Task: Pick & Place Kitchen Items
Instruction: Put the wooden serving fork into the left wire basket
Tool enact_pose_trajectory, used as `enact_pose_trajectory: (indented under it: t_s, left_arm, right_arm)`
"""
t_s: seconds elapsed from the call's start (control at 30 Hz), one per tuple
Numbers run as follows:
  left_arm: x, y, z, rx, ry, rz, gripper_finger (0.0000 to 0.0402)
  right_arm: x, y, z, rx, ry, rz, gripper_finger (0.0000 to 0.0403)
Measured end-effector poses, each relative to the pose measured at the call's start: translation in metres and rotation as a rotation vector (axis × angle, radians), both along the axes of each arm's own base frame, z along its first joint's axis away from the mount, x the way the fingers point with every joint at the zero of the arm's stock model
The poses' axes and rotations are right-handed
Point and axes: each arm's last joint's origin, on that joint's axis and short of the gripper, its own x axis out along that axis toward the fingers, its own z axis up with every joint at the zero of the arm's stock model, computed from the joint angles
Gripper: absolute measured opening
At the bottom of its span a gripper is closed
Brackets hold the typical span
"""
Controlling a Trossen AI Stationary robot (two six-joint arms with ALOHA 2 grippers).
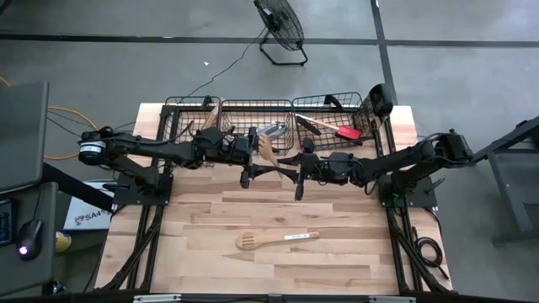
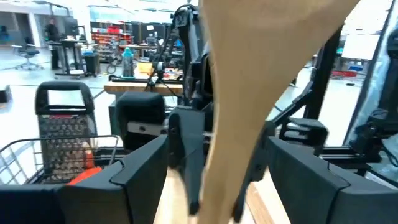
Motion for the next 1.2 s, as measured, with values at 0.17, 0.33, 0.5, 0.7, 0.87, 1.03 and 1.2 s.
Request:
enact_pose_trajectory:
  t_s: [0.17,0.33,0.5,0.7,0.87,1.03,1.2]
  left_arm:
    - [0.000,0.001,0.000,-0.004,0.000,0.033,0.0219]
    - [0.000,0.001,0.000,-0.005,-0.002,0.034,0.0144]
    - [0.000,0.001,0.000,0.004,-0.004,0.030,0.0076]
    - [0.000,0.001,0.000,0.022,-0.002,0.032,0.0075]
    - [0.000,0.001,-0.001,0.014,0.006,0.028,0.0075]
    - [0.000,0.001,-0.001,0.017,0.006,0.033,0.0075]
    - [0.000,0.001,-0.001,0.019,0.008,0.035,0.0075]
  right_arm:
    - [0.000,0.000,0.003,0.002,-0.034,0.009,0.0075]
    - [0.000,0.000,0.003,0.001,-0.028,0.003,0.0075]
    - [0.000,0.000,0.003,0.009,-0.028,0.001,0.0074]
    - [0.000,0.000,0.001,0.005,-0.014,0.004,0.0075]
    - [0.000,0.001,-0.001,-0.011,0.016,0.011,0.0117]
    - [0.000,0.001,-0.006,-0.011,0.066,0.006,0.0162]
    - [-0.003,0.000,-0.007,0.036,0.096,-0.026,0.0189]
